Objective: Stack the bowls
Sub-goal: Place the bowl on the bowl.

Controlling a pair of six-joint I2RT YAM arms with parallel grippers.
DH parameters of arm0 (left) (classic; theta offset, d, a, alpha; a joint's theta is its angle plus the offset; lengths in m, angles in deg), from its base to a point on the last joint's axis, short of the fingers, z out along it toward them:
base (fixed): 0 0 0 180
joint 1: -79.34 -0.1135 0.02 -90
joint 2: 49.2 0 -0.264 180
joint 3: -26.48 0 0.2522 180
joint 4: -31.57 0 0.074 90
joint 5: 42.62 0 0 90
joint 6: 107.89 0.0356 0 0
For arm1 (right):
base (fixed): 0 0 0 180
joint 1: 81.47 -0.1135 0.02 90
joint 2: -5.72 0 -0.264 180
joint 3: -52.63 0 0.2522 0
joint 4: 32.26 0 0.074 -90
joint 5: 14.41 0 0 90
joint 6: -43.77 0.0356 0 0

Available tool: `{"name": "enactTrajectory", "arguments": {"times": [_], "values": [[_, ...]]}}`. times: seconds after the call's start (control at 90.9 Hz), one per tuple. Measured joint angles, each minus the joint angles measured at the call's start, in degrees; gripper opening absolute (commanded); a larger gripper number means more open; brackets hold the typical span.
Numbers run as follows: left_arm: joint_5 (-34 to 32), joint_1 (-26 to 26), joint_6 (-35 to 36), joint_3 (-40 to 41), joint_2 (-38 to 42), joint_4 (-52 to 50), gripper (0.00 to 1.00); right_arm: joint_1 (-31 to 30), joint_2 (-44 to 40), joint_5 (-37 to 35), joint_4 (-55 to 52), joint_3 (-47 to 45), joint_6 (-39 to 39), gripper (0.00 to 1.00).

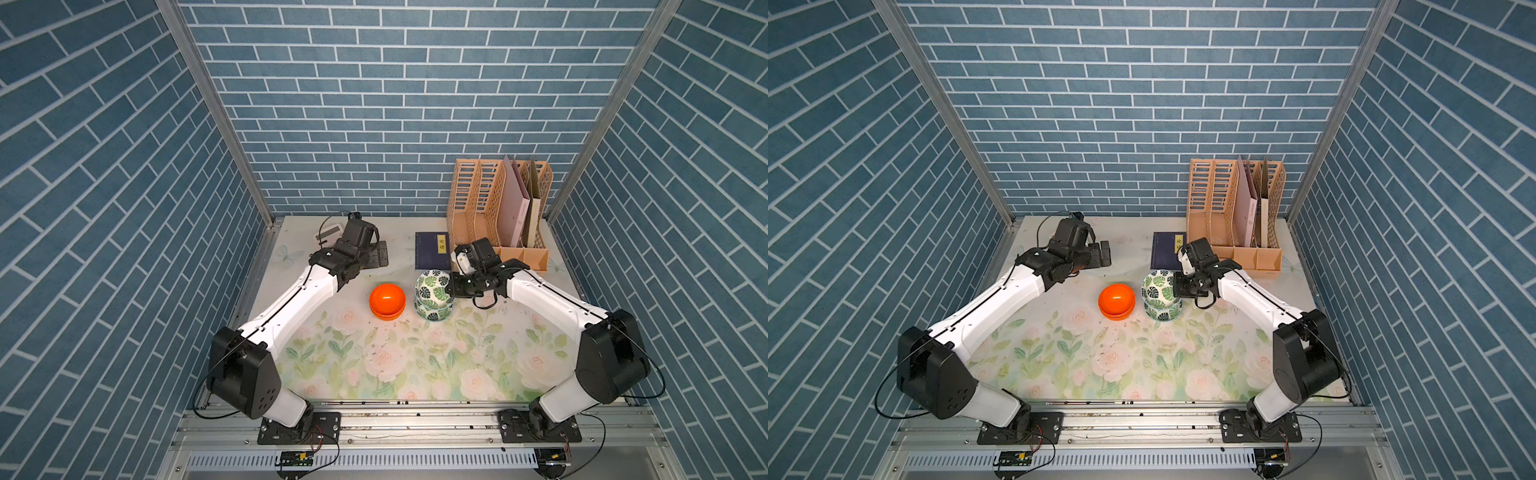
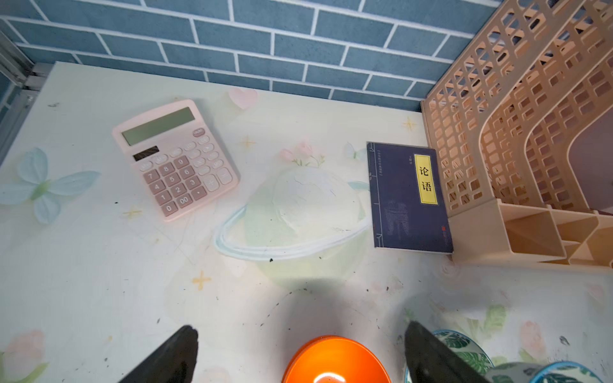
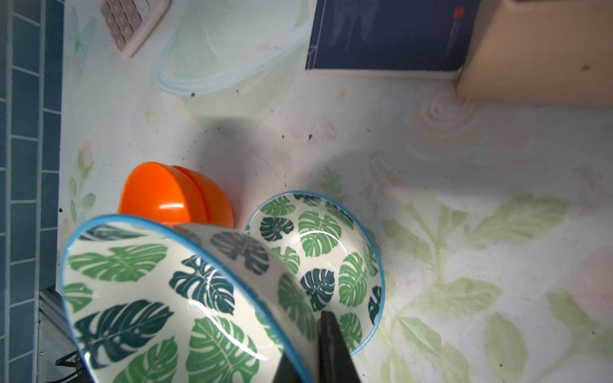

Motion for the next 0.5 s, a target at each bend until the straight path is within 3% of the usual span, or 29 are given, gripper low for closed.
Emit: {"name": "enactTrajectory", "arguments": {"times": [0.495], "values": [[-1.0,-1.4,0.0,1.5,0.2,0.0,1.0,0.1,2.9,0.6,-0.2,-0.9,-1.7,0.0]]}}
